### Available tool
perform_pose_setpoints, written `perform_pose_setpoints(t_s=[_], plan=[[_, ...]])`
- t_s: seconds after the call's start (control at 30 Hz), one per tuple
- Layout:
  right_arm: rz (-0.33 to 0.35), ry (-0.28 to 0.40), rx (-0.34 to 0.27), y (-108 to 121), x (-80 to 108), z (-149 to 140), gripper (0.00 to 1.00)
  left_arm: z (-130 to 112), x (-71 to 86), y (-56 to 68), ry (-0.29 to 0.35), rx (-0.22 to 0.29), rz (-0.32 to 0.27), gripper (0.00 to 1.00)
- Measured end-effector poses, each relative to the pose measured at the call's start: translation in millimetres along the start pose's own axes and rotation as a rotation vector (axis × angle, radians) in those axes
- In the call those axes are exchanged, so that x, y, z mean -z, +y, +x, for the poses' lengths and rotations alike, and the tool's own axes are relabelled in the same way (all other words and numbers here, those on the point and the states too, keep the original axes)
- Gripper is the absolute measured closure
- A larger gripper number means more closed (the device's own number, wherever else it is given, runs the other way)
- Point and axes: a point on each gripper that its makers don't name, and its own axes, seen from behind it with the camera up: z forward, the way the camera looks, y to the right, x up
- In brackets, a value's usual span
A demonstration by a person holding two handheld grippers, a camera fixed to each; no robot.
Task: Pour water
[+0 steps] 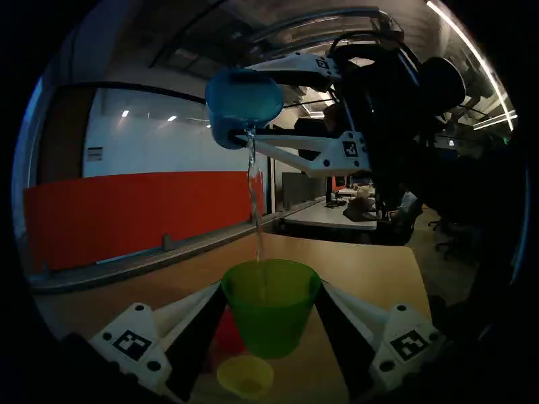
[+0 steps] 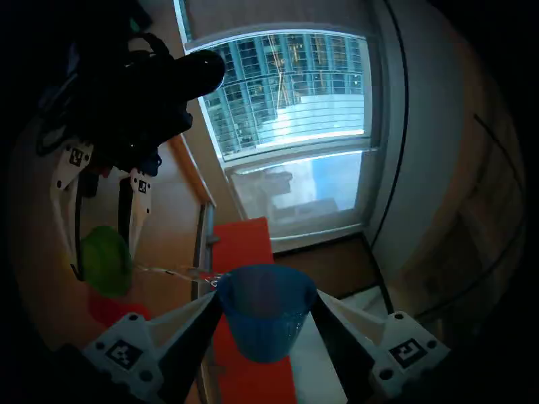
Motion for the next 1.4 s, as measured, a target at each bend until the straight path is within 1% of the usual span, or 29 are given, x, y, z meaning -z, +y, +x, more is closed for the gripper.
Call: perform_pose_setpoints(t_s=[0.2,0.63,1.07,1.4], plan=[[-0.006,-0.003,0.024,3.8,-1.4,-0.7,0.09,-2.1,-0.1,-2.8,-0.004,-0.001,0.004,0.13],[-0.027,-0.003,0.07,9.9,-3.5,1.9,0.09,-4.3,-1.4,-3.8,-0.007,0.002,0.004,0.13],[-0.042,0.003,0.139,15.2,-3.2,8.0,0.09,-3.3,-2.0,-3.2,-0.006,0.004,0.005,0.13],[-0.052,0.004,0.201,18.8,-2.2,12.1,0.09,-3.6,-1.6,-6.0,-0.003,0.008,0.011,0.13]])
